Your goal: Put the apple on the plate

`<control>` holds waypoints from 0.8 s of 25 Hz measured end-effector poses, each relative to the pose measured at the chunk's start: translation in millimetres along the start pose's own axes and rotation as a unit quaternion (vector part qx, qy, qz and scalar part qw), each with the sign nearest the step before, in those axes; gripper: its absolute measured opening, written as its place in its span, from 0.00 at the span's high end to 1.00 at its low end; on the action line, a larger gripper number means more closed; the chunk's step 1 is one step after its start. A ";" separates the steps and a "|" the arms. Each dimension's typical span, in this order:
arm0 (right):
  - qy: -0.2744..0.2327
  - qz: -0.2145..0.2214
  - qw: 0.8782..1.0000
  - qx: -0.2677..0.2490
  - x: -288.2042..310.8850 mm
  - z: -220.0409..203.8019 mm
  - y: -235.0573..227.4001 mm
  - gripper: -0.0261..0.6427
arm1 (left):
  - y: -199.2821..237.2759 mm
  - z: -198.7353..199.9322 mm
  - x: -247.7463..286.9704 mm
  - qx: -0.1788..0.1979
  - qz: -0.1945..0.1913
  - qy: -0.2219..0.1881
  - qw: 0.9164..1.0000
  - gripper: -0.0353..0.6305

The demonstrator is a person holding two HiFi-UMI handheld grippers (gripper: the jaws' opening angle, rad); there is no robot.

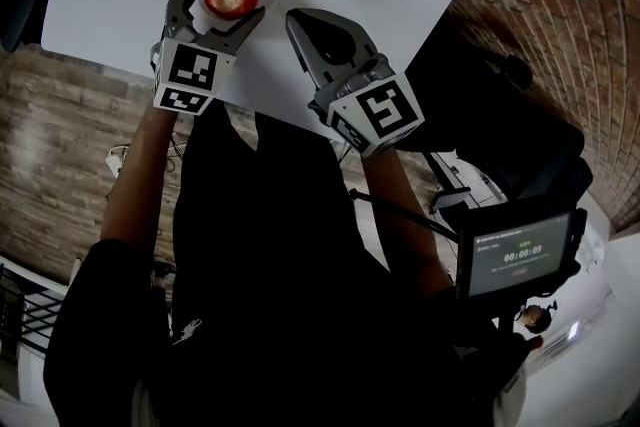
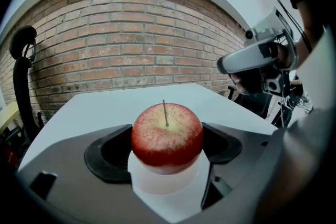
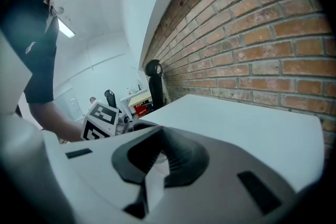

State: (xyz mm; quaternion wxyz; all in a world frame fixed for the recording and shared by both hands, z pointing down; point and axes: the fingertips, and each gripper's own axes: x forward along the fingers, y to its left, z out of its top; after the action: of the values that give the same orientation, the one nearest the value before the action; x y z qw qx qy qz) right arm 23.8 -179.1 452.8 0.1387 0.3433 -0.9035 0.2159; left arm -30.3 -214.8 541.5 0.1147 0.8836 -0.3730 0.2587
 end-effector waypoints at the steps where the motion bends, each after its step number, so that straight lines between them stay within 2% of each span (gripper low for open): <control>1: 0.000 -0.001 1.000 0.002 -0.3 0.3 0.1 0.96 | 0.3 -0.8 0.5 0.000 0.000 0.002 1.000 0.34; 11: -0.001 0.002 1.000 0.010 -2.5 -2.3 3.6 0.96 | 3.9 -17.7 6.5 0.021 0.010 0.025 0.999 0.34; 20: 0.005 -0.002 1.000 0.013 -6.6 -6.9 1.8 0.96 | 10.2 -17.4 9.9 0.017 0.021 0.020 0.999 0.34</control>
State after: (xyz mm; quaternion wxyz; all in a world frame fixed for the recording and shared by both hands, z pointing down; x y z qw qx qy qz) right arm 28.0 -170.9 455.6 0.1395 0.3456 -0.8992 0.2291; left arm -38.3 -221.0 561.5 0.1021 0.8721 -0.3844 0.2852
